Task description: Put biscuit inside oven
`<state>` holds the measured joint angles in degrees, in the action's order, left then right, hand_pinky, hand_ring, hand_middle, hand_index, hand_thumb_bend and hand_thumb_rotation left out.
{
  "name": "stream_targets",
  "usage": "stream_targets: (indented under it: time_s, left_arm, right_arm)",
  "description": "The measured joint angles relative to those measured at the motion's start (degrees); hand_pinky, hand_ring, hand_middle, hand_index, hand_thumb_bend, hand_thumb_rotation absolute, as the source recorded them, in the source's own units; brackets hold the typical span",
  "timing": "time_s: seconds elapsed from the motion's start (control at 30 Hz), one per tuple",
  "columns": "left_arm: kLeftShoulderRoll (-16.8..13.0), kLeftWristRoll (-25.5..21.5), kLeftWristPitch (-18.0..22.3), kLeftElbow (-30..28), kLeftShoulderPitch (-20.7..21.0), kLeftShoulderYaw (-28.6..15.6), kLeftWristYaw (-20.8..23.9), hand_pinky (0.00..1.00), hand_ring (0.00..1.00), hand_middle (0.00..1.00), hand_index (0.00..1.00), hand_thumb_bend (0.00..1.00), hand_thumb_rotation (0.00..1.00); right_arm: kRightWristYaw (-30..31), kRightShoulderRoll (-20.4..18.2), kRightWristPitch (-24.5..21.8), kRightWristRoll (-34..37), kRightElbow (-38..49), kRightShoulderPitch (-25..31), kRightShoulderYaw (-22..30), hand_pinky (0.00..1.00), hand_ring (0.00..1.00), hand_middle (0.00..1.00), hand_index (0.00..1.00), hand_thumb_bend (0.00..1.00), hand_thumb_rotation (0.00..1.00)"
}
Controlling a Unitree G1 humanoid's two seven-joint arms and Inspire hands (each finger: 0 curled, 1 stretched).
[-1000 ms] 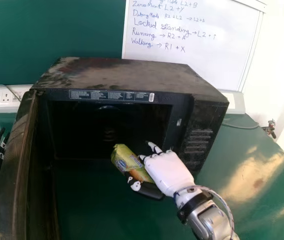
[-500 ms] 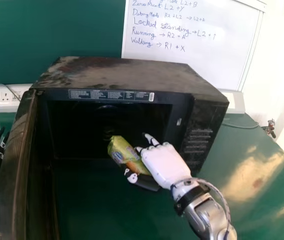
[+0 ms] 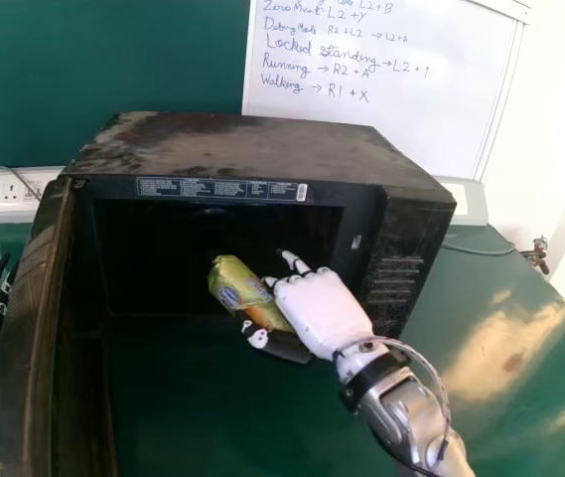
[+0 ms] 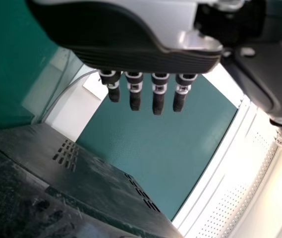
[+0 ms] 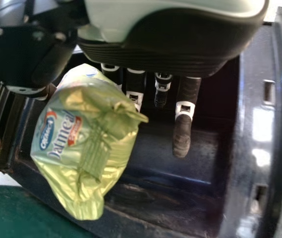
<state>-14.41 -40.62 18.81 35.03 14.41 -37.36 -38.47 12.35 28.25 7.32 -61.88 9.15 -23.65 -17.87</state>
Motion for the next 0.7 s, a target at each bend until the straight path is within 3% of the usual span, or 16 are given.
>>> stream_targets:
  time_s: [0.13,0.33,0.43,0.7]
  left_arm:
    - [0.12,0.02,-0.08,-0.48,-0.13,0.02,0.26,0.35,0.56,0.70,0.87,0.12,0.00]
    - [0.12,-0.01,-0.13,-0.51,-0.16,0.01,0.39,0.33,0.57,0.71,0.87,0.11,0.00]
    - [0.12,-0.02,-0.13,-0.45,-0.16,0.00,0.26,0.32,0.57,0.71,0.87,0.11,0.00]
    - [0.30,0.02,-0.04,-0.43,-0.10,0.02,0.15,0.35,0.56,0.70,0.87,0.11,0.00]
  right_arm:
    - [0.08,-0.37,0.00,0.34,-1.34,-0.71,-0.39,0.33,0.42,0.44,0.54,0.52,0.00]
    - [0.76,-0.40,0.03,0.53,-3.92,-3.27,-0.88,0.30,0.39,0.42,0.54,0.52,0.00]
    - [0.75,-0.54,0.05,0.51,-5.43,-4.70,-1.48,0.29,0.38,0.47,0.50,0.52,0.00]
    - [0.69,-0.80,0.05,0.58,-9.52,-6.76,-2.50,0.30,0.38,0.42,0.54,0.51,0.00]
